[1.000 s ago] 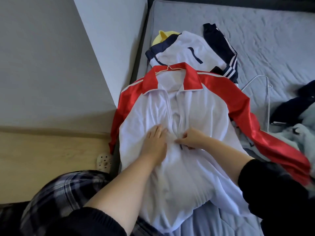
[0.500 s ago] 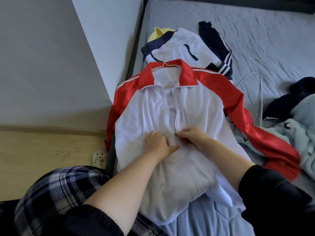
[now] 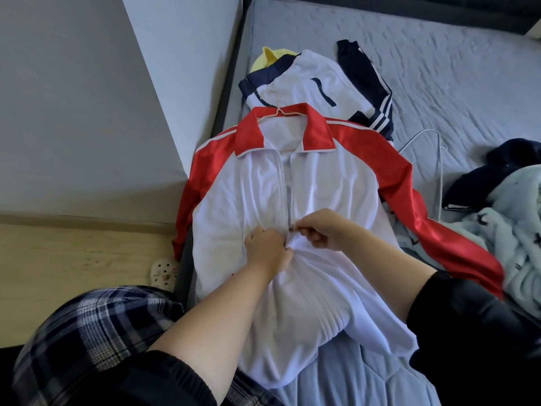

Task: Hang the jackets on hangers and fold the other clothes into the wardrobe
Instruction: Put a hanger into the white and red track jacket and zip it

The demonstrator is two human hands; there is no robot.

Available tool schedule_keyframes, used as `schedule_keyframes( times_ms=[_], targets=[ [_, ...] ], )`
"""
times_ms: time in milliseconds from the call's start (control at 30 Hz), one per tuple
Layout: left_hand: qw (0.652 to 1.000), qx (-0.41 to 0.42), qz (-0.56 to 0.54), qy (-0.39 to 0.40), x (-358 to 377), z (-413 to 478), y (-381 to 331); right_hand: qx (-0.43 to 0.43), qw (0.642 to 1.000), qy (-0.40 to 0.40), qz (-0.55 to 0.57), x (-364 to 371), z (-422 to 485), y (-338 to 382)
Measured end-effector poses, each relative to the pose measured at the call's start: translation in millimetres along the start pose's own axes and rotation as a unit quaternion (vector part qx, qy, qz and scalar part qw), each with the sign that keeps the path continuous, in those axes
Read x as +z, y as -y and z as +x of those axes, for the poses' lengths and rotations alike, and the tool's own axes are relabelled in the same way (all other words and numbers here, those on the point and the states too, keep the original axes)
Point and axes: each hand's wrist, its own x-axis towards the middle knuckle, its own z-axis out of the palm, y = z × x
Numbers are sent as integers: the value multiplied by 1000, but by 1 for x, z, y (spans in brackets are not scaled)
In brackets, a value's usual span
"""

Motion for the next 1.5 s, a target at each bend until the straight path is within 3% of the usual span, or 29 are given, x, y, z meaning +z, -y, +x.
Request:
schedule_keyframes(
  times_ms=[233, 333, 400, 500, 600, 900, 1233, 1400, 1500],
  targets=[
    [992, 56, 103, 56, 0, -3, 6, -33, 972, -18, 233, -3, 7, 50],
    [996, 44, 66, 50, -8, -2, 4, -74, 989, -44, 119, -7, 0, 59],
    [999, 5, -43, 5, -18, -1, 2, -91, 994, -54, 31, -9, -6, 59],
    [975, -35, -200, -90, -35, 5, -7, -125, 989, -71, -41, -14, -14, 60],
    [951, -31, -272, -144, -48, 14, -15, -152, 983, -68, -73, -18, -21, 62],
    [933, -17, -313, -176, -56, 25, -15, -204, 949, -83, -225, -9, -36, 67],
    [903, -3, -372, -213, -54, 31, -9, -191, 963, -62, -182, -7, -42, 63],
    [891, 2, -401, -212, -50, 31, -6, -223, 935, -142, -237, -9, -36, 68],
    [896, 3, -412, -165, -49, 27, -5, -235, 924, -167, -250, -11, -31, 66]
  ],
)
